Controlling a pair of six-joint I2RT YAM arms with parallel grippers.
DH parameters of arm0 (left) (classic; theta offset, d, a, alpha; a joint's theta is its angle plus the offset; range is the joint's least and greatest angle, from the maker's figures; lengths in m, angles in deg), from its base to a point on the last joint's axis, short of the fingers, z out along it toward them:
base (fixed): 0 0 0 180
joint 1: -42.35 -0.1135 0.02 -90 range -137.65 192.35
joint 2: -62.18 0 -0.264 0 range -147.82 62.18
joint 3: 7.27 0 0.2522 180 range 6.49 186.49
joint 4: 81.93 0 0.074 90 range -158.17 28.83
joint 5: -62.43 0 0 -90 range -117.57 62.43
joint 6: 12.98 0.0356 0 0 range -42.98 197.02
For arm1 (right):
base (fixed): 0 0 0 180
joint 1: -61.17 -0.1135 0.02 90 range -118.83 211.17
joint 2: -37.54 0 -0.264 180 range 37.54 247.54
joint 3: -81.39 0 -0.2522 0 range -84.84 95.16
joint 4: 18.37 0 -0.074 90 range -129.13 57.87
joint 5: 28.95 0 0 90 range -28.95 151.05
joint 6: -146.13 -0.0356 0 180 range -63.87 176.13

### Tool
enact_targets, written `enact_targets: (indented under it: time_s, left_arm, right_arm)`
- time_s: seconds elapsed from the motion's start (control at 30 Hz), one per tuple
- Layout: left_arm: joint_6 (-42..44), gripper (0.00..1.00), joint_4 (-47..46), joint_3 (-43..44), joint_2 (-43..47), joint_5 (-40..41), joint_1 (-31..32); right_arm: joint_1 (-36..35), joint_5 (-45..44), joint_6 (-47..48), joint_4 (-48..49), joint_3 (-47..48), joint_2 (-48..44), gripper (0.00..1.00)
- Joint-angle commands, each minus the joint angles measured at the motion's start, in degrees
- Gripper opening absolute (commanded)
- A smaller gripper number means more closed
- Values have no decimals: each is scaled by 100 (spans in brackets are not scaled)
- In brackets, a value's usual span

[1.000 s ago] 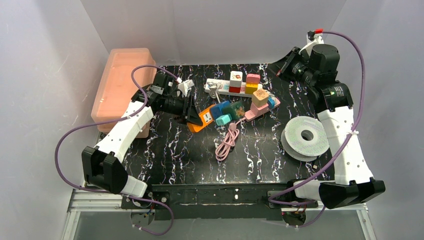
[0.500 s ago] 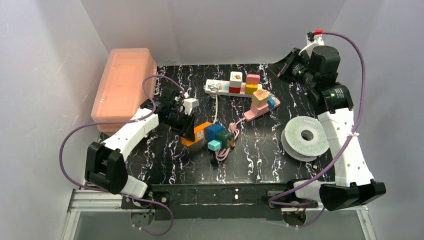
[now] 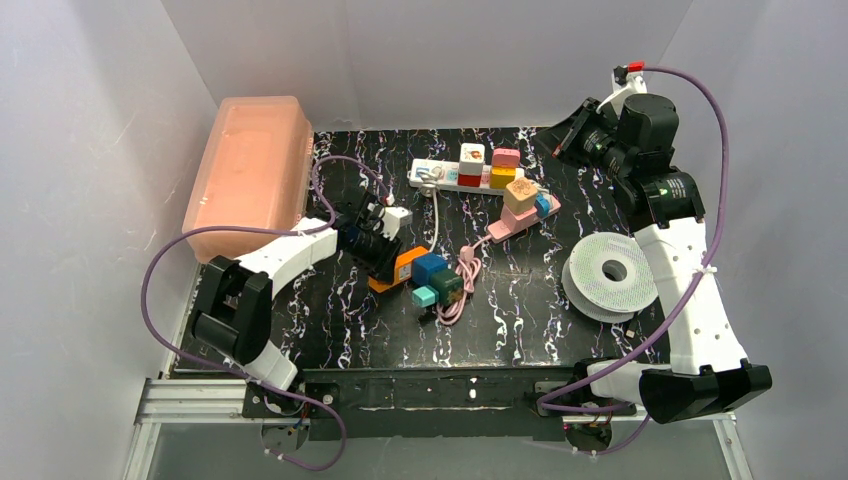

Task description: Pull the plug off the socket

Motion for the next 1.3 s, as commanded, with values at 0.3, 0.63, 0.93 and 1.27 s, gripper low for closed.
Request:
enact_targets:
  time_s: [0.3,0.63,0.93,1.27]
  left_arm:
    - [-111,98,880,102,562,-37,184]
    - [-483,98,3670,2025,1140,290,84]
    - [-447,98,6110,3319,1508,1502,-330]
    - [-675,98,6282,2727,2572,1613,-946]
  right_arm:
    - [25,140,53,201,-13,-161,1]
    - [21,225,120,-48,82,-279,1]
    - [24,429,73,-498,110,-338,1]
    - [16,519,62,-810,129,-522,1]
